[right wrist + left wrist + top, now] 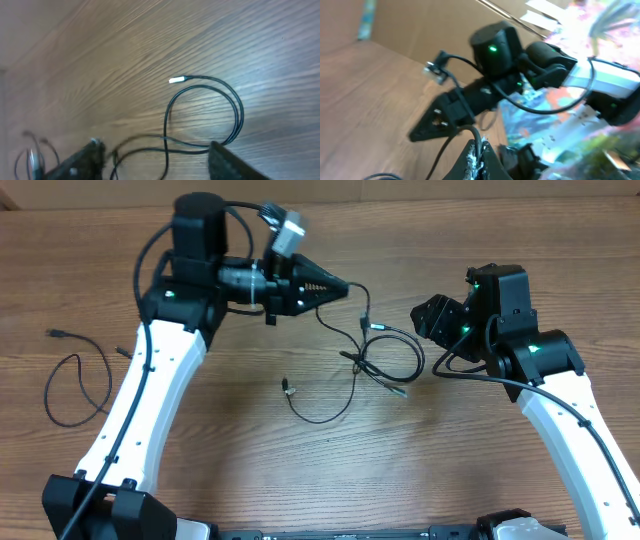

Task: Untangle cables

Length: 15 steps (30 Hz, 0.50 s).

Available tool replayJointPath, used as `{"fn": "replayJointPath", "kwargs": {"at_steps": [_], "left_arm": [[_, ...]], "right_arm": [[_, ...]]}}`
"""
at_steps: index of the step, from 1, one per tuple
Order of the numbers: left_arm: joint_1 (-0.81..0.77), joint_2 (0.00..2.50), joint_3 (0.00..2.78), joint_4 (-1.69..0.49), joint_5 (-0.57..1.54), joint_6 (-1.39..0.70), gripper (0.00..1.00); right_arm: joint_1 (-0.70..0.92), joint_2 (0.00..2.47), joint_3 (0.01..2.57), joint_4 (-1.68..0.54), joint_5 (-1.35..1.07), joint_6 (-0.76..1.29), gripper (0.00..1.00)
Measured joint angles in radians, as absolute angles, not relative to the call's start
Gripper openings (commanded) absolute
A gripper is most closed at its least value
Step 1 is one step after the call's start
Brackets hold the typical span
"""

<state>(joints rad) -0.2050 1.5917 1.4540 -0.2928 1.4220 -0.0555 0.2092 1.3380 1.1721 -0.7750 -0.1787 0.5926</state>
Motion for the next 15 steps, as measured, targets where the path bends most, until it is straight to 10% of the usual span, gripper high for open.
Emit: {"fn": "replayJointPath", "kwargs": {"at_steps": [15], "left_arm": [[-0.224,1.588,1.462,0.462,1.518,-0.496,0.04]], "right_arm": [[0.209,1.338,1.172,-0.686,-0.534,0.376,0.67]]}}
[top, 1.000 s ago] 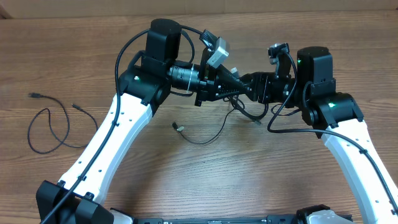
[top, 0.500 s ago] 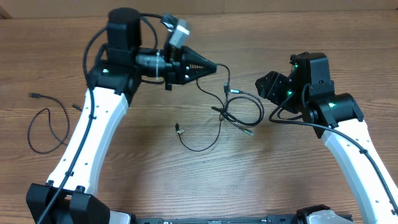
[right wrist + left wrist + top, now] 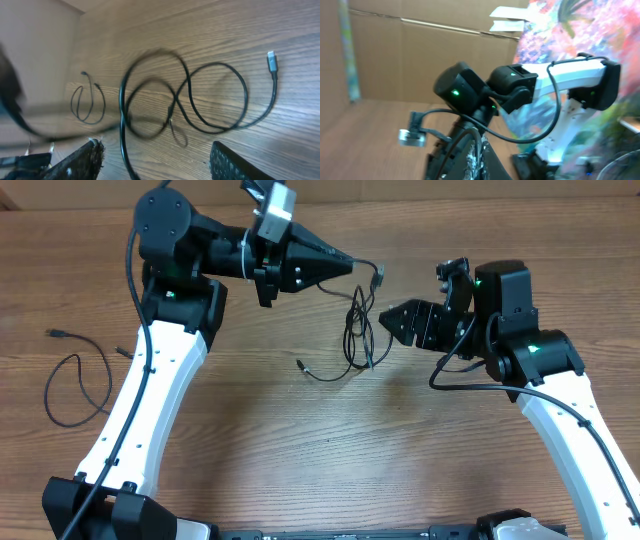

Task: Untangle cables

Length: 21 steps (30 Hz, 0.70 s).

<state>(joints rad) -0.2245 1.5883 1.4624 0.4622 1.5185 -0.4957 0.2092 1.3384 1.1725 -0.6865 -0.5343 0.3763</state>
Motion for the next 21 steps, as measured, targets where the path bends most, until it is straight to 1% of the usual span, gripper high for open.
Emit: {"fn": "replayJointPath", "kwargs": {"at_steps": [3,5,8,12,14,15,18,21], "left_arm": [[-0.247,1.588,1.462,0.451,1.539,-0.543,0.04],[-0.256,1.588,1.462,0.441,1.543,-0.552,0.04],[-0.261,1.589,1.462,0.438,1.546,-0.556,0.04],[-0.260,1.589,1.462,0.414,1.539,-0.557,0.04],[-0.260,1.589,1.462,0.390,1.525,-0.556,0.04],[-0.261,1.589,1.462,0.356,1.505,-0.549,0.04],[-0.261,1.589,1.464,0.242,1.445,-0.520,0.04],[-0.260,1.590,1.466,0.054,1.315,-0.459,0.04]], "right_arm": [[0.209,1.339,1.172,-0.618,-0.557,0.400,0.67],[0.209,1.339,1.172,-0.579,-0.595,0.406,0.71],[0.209,1.339,1.172,-0.525,-0.730,0.382,0.72],[0.209,1.339,1.172,-0.512,-0.899,0.331,0.74],[0.209,1.339,1.172,-0.521,-0.947,0.316,0.73],[0.209,1.339,1.172,-0.532,-0.966,0.309,0.70],[0.209,1.339,1.172,-0.572,-0.960,0.302,0.69],[0.209,1.339,1.172,-0.653,-0.897,0.294,0.73]]}}
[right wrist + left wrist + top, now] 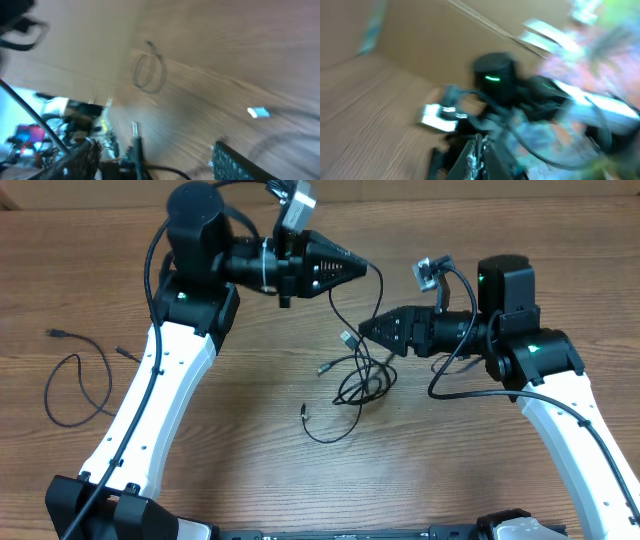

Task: Untangle cables

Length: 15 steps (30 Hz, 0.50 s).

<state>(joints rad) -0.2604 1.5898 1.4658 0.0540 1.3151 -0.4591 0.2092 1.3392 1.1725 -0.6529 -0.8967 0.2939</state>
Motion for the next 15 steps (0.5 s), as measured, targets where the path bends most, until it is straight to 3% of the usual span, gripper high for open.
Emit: {"fn": "replayJointPath", "kwargs": {"at_steps": [3,8,12,15], "left_arm": [[-0.262,1.592,1.470,-0.196,1.022,-0.414,0.04],[-0.279,1.602,1.470,-0.433,0.572,-0.392,0.04],[-0.289,1.604,1.470,-0.421,0.528,-0.362,0.04],[-0.289,1.604,1.470,-0.370,0.656,-0.277,0.04]], "right_arm": [[0.209,1.340,1.173,-0.736,-0.832,0.279,0.75],[0.209,1.340,1.173,-0.806,-0.857,0.187,0.74],[0.209,1.340,1.173,-0.813,-0.823,0.160,0.72],[0.209,1.340,1.173,-0.821,-0.752,0.179,0.72]]}}
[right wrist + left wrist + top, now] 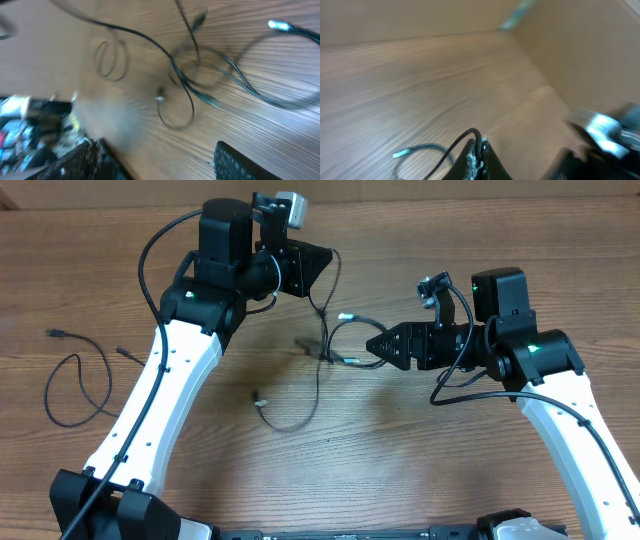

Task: Untangle cables

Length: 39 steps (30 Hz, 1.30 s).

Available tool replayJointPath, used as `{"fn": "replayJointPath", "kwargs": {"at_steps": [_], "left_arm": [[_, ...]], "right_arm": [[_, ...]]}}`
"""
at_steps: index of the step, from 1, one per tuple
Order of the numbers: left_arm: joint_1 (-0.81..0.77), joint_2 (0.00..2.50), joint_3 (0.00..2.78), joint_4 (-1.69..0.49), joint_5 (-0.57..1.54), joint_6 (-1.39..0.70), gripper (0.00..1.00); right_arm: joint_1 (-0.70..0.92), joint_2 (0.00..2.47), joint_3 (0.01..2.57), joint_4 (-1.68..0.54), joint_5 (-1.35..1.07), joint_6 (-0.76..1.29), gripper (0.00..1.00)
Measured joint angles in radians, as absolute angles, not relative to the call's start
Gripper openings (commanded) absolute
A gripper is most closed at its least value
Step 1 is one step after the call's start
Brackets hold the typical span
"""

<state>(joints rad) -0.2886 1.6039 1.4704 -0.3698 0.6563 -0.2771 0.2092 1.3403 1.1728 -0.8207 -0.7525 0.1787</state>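
In the overhead view my left gripper [318, 264] is shut on a black cable [322, 310] that runs down into a loose tangle of black cables [335, 355] on the wooden table. The left wrist view shows that cable [465, 137] pinched at the closed fingertips [481, 146], with a silver plug [400, 153] lying beyond. To the right of the tangle my right gripper [375, 346] is open and holds nothing. Its wrist view looks over the tangle [185, 75] and a silver plug [277, 24].
A separate black cable [72, 385] lies in a loop near the table's left edge, also seen as a small coil [111, 60] in the right wrist view. One loose cable end [258, 399] reaches toward the table's front.
My left gripper, still shut on the cable, has drawn back to the left and turned. The tangle and its loose end lie further left on the table. My right gripper stays open beside it.
First the left gripper held one cable with the tangle flat on the table and the right gripper off to the right. Then the tangle hung bunched, the open right gripper close beside it. Later it lay spread lower, and now it lies further left.
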Motion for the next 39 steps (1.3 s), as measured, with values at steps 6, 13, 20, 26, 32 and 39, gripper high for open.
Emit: {"fn": "replayJointPath", "kwargs": {"at_steps": [6,13,20,26,32,39], "left_arm": [[-0.305,1.604,1.470,-0.320,0.909,-0.144,0.04],[-0.344,1.604,1.470,-0.331,0.893,-0.103,0.04],[-0.383,1.603,1.470,-0.339,0.887,-0.104,0.04],[-0.387,1.574,1.470,-0.344,0.912,-0.125,0.04],[-0.398,1.514,1.470,-0.340,0.996,-0.128,0.04],[-0.400,1.460,1.470,-0.281,1.109,-0.128,0.04]], "right_arm": [[0.209,1.356,1.173,-0.831,-0.625,0.222,0.72],[0.209,1.421,1.173,-0.827,-0.593,0.247,0.70],[0.209,1.483,1.173,-0.760,-0.612,0.262,0.71],[0.209,1.483,1.173,-0.648,-0.625,0.263,0.71],[0.209,1.483,1.173,-0.585,-0.613,0.305,0.68],[0.209,1.483,1.173,-0.632,-0.457,0.435,0.67]]}}
